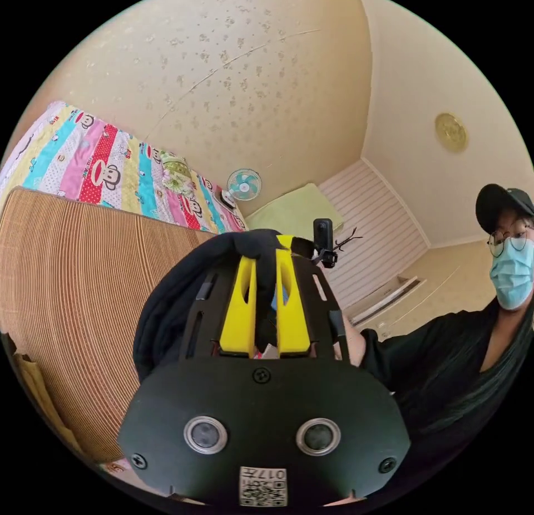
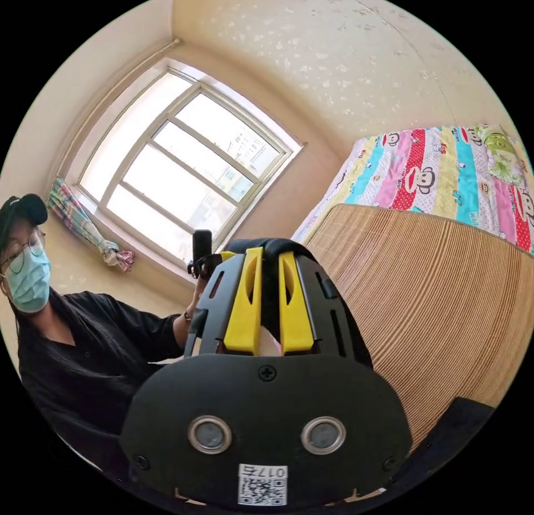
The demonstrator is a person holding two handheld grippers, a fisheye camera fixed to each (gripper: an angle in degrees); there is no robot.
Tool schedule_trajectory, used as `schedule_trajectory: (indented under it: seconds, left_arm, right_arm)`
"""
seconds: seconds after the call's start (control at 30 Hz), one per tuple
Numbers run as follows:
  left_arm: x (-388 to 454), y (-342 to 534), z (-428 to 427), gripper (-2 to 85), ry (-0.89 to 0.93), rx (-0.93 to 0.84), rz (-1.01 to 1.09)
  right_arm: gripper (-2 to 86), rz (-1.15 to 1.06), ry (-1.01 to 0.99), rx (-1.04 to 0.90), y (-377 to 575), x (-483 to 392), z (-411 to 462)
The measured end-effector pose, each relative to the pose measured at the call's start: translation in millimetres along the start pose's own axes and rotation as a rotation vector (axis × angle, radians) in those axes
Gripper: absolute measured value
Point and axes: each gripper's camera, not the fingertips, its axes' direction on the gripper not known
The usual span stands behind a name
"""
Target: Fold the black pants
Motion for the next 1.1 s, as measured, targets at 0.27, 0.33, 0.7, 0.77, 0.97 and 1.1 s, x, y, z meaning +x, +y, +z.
schedule_trajectory:
  seconds: [0.27, 0.33, 0.7, 0.77, 0.97, 1.1]
  left_arm:
    - [-131, 224, 133, 13.0, -0.163, -0.736, -0.389]
    - [-150, 251, 128, 15.1, -0.177, -0.807, -0.465]
    - [-294, 172, 98, 18.2, -0.067, -0.489, -0.583]
    - [-309, 172, 115, 19.5, -0.071, -0.551, -0.577]
    - [-318, 213, 108, 16.8, -0.021, -0.403, -0.641]
    - [-310, 256, 97, 13.4, 0.047, -0.385, -0.751]
  right_arm:
    - [5.9, 0.526, 0.057, -0.559, 266, 101, 152]
    - [6.9, 0.639, -0.022, -0.587, 308, 109, 160]
    - [22.4, 0.838, -0.171, -0.148, 240, 217, 161]
    - [23.1, 0.864, -0.22, -0.243, 233, 227, 189]
    - [18.4, 0.828, -0.129, -0.289, 227, 205, 194]
    - [11.9, 0.86, -0.288, -0.354, 255, 179, 189]
